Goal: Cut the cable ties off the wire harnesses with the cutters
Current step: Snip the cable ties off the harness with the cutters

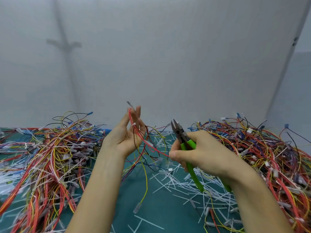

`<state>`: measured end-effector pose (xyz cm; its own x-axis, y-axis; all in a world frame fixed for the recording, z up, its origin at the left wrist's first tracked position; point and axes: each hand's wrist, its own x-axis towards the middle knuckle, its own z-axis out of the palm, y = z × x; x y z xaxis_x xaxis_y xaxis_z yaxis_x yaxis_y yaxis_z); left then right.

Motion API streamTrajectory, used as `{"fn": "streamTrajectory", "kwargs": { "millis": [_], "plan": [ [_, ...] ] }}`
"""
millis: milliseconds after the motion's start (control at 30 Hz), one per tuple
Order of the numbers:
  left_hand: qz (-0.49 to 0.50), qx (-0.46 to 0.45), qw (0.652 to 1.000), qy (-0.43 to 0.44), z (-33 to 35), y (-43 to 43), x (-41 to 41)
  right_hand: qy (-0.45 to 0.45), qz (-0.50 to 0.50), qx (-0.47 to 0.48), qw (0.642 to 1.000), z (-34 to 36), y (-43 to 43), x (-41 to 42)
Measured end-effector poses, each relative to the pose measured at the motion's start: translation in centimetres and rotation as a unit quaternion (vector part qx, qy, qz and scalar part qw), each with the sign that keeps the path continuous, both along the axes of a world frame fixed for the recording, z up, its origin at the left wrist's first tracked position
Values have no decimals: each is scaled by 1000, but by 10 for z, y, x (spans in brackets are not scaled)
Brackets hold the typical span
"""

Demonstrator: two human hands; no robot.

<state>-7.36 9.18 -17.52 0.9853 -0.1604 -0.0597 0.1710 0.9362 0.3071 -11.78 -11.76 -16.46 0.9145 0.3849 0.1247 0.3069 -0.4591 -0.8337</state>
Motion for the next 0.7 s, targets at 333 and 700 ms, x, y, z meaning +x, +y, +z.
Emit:
{"fn": "streamTrajectory", "kwargs": {
  "millis": [333, 700],
  "plan": [
    [-13, 233, 972, -40, 9, -2, -10, -44, -165, -197, 965, -22, -6, 24],
    [126, 601, 769, -177, 10, -3, -20, 90, -141, -439, 883, -92, 16, 42]
  ]
}}
